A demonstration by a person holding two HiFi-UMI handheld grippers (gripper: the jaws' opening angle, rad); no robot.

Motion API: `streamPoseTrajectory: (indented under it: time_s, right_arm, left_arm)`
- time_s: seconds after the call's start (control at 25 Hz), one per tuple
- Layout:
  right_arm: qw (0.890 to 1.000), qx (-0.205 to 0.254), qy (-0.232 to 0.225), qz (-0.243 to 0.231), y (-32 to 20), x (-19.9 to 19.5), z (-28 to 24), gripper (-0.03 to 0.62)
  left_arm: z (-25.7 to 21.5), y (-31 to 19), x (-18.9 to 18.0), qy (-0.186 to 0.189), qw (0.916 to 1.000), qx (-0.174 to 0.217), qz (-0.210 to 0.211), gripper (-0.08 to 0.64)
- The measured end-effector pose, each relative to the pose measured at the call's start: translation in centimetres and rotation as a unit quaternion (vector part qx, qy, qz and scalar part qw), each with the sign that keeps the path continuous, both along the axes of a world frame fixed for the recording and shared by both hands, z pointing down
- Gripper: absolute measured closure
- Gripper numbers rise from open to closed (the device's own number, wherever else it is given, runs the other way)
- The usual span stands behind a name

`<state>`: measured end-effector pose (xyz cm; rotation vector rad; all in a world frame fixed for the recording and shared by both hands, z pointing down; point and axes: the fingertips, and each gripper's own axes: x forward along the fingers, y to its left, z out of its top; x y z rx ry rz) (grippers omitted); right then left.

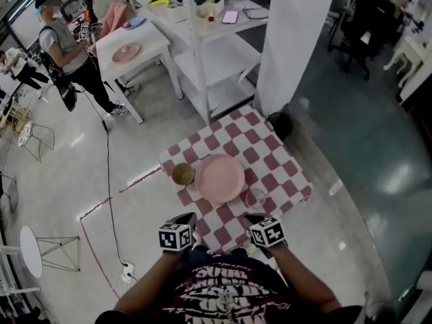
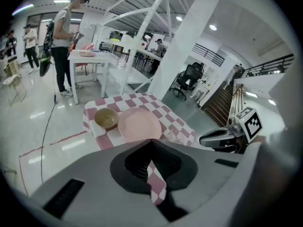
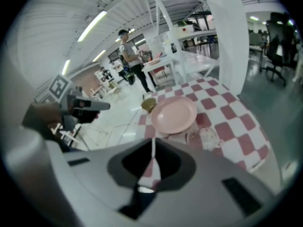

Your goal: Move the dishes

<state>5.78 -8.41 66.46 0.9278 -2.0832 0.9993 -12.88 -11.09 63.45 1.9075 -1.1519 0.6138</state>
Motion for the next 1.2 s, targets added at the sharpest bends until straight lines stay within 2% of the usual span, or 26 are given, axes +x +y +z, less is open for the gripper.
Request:
streamPoseTrajectory:
  time_s: [0.08, 0.24, 0.4, 0.44, 0.48, 0.52, 0.6, 0.68, 0.8, 0.92, 1.04, 1.16, 1.2]
  right_arm:
    - [0.999, -0.004, 0.008, 0.033, 0.1, -0.1, -0.1, 0.549]
    - [0.994, -0.012, 0.020, 0.103, 0.8, -1.1, -0.4, 0.549]
    - [0.985, 0.019, 0.035, 0.170, 1.3, -0.8, -1.6, 0.548]
    - [0.979, 0.025, 0.029, 0.200, 1.1, -0.2, -1.9, 0.543]
    - [0.971, 0.026, 0.020, 0.236, 0.8, 0.7, -2.1, 0.501]
    - [0.961, 0.022, 0.011, 0.274, 0.6, 1.6, -2.3, 0.391]
    - [0.941, 0.008, -0.002, 0.337, 0.7, 3.6, -2.4, 0.370]
    - [0.929, -0.008, 0.000, 0.370, 0.8, 5.3, -1.6, 0.368]
    - [0.924, -0.052, -0.001, 0.379, 0.4, 7.4, 1.7, 0.368]
    - [0.916, -0.097, -0.029, 0.389, -1.4, 9.4, 6.1, 0.368]
    - [0.912, -0.142, -0.039, 0.382, -3.5, 11.1, 10.9, 0.368]
    - [0.923, -0.182, -0.023, 0.340, -4.5, 11.3, 14.6, 0.371]
    - [0.928, -0.187, -0.013, 0.322, -4.9, 11.3, 15.2, 0.421]
  left_arm:
    - [0.5, -0.8, -0.3, -0.005, 0.9994, 0.005, 0.033, 0.529]
    - [1.7, -2.6, -0.9, 0.016, 0.9967, -0.001, 0.080, 0.529]
    - [2.8, -4.2, -0.1, 0.039, 0.9905, -0.012, 0.131, 0.529]
    - [3.0, -4.5, 0.3, 0.043, 0.9885, -0.015, 0.144, 0.529]
    - [3.3, -4.7, 0.7, 0.045, 0.9867, -0.019, 0.155, 0.529]
    - [3.4, -4.7, 1.0, 0.046, 0.9854, -0.025, 0.162, 0.529]
    - [3.6, -4.1, 1.5, 0.056, 0.9838, -0.039, 0.166, 0.529]
    - [3.9, -3.5, 1.6, 0.061, 0.9833, -0.050, 0.164, 0.529]
    - [4.6, -3.2, 0.8, 0.030, 0.9854, -0.067, 0.154, 0.529]
    - [3.8, -3.3, -0.6, -0.011, 0.9890, -0.060, 0.135, 0.529]
    - [3.0, -3.9, -1.9, -0.043, 0.9934, -0.056, 0.090, 0.529]
    - [2.2, -3.6, -2.7, -0.050, 0.9967, -0.059, 0.023, 0.529]
    - [2.0, -3.3, -2.6, -0.060, 0.9968, -0.052, 0.016, 0.529]
